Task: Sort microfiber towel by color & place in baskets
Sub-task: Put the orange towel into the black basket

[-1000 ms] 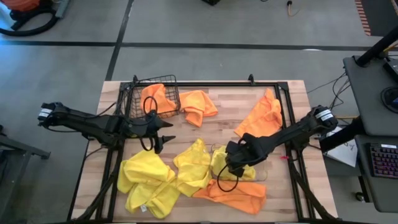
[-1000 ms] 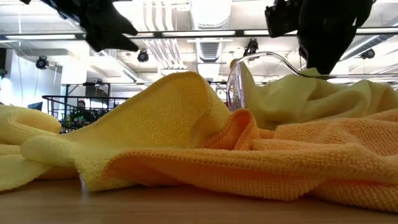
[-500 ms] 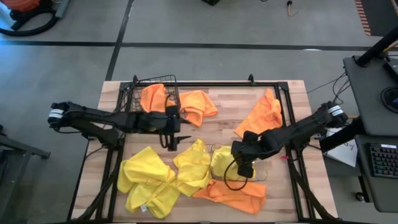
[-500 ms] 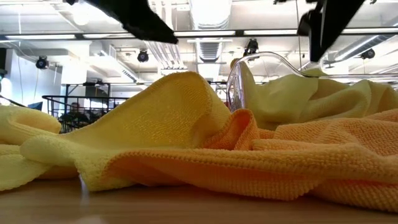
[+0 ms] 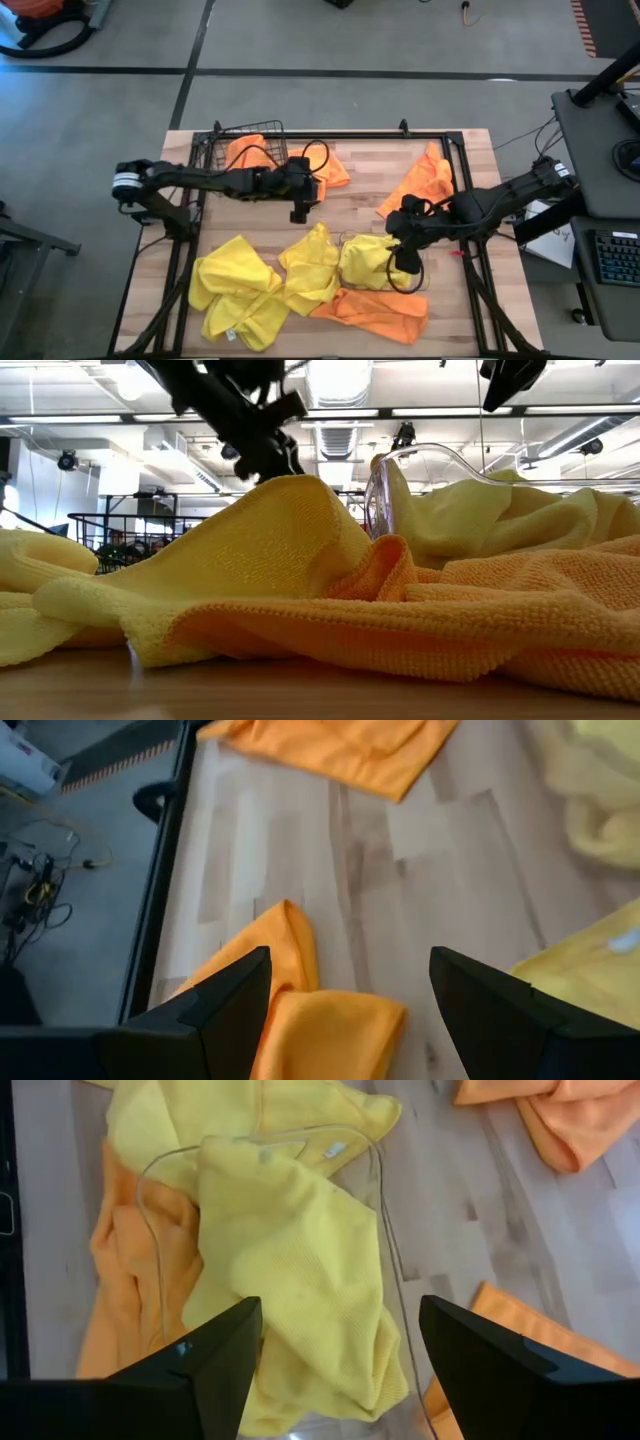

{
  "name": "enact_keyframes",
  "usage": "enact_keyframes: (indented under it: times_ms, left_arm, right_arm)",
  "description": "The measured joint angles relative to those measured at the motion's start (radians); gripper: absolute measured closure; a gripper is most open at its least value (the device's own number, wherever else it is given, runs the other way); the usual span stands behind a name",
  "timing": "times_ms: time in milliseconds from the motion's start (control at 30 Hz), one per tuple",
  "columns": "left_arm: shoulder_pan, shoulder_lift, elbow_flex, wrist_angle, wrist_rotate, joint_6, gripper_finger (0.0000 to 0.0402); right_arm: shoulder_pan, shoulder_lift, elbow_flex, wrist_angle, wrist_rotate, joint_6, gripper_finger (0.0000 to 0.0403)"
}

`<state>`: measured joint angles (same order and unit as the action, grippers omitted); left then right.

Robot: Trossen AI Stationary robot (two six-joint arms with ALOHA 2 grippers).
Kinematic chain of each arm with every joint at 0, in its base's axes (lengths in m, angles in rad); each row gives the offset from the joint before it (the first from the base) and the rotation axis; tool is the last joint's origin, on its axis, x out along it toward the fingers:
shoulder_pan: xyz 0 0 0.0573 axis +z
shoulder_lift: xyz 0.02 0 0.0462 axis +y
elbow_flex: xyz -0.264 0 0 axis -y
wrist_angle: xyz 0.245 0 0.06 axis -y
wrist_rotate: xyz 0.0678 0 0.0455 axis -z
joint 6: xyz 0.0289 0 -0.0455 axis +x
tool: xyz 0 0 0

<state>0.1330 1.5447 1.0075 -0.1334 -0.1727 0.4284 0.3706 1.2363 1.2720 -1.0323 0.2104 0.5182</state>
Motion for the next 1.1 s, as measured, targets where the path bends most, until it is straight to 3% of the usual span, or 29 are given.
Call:
enact_keyframes:
  times_ms: [600,1100]
  left_arm:
    - [0.110,0.271,0.121,-0.042,-0.001,0.031,0.0146]
    - [0.186,0.376,0.177,-0.062,-0.004,0.022,0.0151]
  right_arm:
    - [0.000,-0.004,0.000,0.020,0.002,-0.006,0.0138]
    - [0.000,-0.004,-0.001,0.028,0.002,-0.016,0.0138]
